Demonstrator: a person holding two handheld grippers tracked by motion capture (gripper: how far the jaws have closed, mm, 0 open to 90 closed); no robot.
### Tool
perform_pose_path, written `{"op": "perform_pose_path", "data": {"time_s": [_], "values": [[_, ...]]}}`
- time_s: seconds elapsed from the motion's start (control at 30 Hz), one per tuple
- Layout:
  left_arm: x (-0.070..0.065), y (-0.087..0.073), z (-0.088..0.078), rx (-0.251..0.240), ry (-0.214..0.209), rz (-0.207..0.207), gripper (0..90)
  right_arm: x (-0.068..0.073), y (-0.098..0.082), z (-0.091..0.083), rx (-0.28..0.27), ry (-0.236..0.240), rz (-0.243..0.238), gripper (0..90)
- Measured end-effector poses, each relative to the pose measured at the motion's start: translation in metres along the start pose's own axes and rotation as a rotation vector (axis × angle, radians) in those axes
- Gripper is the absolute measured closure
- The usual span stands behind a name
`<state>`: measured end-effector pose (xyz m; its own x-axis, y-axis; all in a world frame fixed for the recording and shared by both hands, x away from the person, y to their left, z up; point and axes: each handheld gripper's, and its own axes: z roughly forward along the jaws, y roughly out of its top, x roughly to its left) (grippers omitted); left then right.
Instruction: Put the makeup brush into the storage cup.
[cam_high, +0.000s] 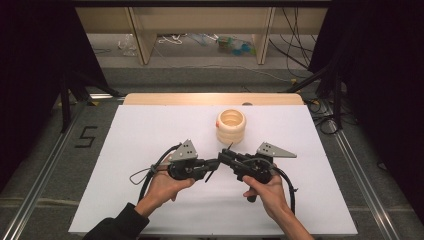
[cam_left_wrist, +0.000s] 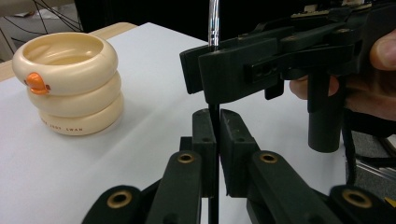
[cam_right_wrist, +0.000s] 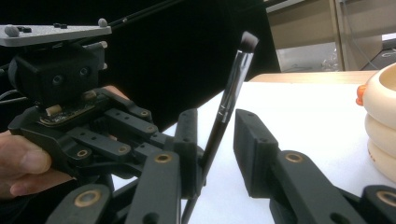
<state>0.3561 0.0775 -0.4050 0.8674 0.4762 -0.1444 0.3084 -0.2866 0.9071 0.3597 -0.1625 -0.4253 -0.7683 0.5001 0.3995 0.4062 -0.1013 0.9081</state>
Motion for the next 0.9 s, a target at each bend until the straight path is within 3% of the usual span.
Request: {"op": "perform_pose_path", "data": {"time_s": [0.63,0.8,0.9], "values": [[-0.0022,0.0006,0.0005,-0.014,-0.014,0.018,85.0,0.0001,0.0008,-0.0015,-0.007,0.051,0.024,84.5],[-0.0018,-0.0009,0.0007,-0.01,-0.031,-0.005,84.3,0.0005,0.0006,-0.0015,-0.007,0.061,0.026,85.2],[-0.0009,-0.0012,-0.0008,0.005,-0.045,-0.02,78.5,0.001,0.001,-0.0016,-0.013,0.058,0.018,85.2]]}}
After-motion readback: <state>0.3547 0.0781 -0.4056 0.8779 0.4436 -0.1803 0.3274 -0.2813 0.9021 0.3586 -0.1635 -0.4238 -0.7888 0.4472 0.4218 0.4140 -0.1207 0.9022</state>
